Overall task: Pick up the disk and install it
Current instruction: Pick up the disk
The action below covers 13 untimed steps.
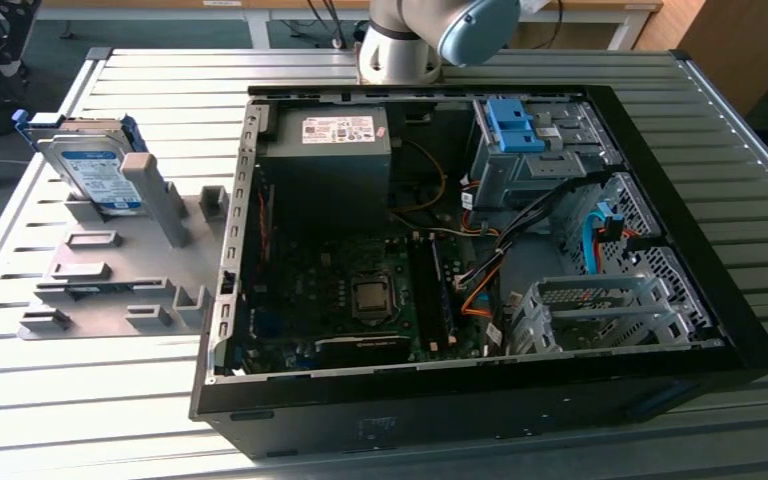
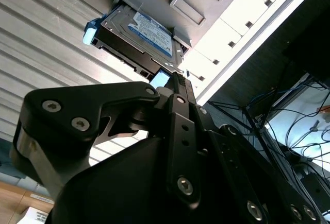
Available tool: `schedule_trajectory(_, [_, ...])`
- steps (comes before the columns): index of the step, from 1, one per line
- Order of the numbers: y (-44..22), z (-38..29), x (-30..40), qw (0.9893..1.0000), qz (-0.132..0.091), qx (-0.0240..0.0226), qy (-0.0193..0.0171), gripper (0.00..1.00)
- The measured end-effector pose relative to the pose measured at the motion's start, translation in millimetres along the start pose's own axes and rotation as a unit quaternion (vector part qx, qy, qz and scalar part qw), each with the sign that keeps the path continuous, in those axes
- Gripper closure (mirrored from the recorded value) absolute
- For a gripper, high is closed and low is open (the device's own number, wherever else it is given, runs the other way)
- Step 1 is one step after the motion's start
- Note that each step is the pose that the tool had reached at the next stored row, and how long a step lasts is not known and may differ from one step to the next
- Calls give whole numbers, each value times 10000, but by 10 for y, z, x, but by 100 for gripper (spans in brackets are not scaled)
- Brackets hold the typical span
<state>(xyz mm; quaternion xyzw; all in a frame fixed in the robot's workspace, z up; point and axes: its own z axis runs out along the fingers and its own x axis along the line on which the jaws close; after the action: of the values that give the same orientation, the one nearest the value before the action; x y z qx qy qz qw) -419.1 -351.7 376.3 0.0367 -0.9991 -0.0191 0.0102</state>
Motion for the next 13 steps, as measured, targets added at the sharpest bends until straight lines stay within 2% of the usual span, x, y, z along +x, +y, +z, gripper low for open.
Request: schedule_trajectory(13, [0, 0, 0, 9999, -160, 3, 6, 89])
